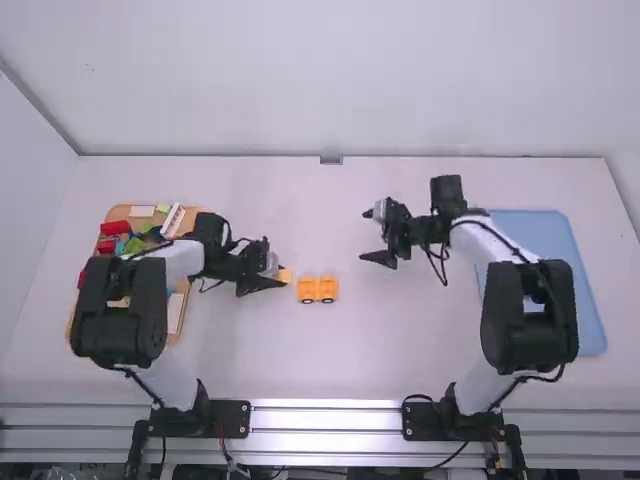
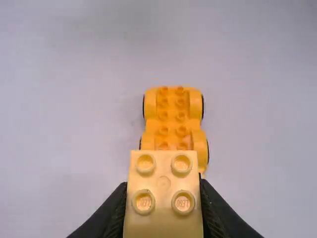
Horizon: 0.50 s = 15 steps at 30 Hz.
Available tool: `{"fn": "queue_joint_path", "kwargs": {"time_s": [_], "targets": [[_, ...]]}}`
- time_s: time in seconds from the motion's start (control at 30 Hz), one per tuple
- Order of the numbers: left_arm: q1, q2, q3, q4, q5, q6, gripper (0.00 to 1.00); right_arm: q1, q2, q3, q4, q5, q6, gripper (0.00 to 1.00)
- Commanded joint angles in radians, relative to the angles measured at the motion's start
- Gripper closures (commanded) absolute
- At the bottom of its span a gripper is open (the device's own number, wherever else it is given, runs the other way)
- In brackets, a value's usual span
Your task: Assemble lego blocks to make yellow taxi
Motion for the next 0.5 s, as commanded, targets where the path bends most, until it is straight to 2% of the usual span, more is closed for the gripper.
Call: {"fn": "queue_joint_path", "kwargs": {"time_s": [0.0,0.13,0.2,0.3,0.47], "targets": [[-0.033,-0.008,0.008,-0.014,0.03,0.032,0.95,0.051,0.0,-0.129,0.166,-0.07,0.174,0.02],[-0.081,-0.008,0.006,-0.013,0.008,0.04,0.94,0.119,0.0,-0.308,0.515,-0.045,0.308,0.02],[-0.104,-0.008,0.006,-0.012,-0.018,0.03,0.95,0.166,0.0,-0.39,0.691,0.03,0.394,0.02],[-0.13,-0.008,0.006,-0.006,-0.019,-0.012,0.96,0.223,0.0,-0.45,0.808,0.163,0.469,0.01],[-0.153,-0.003,-0.001,0.019,-0.019,-0.034,0.96,0.268,0.052,-0.435,0.8,0.177,0.404,0.01]]}}
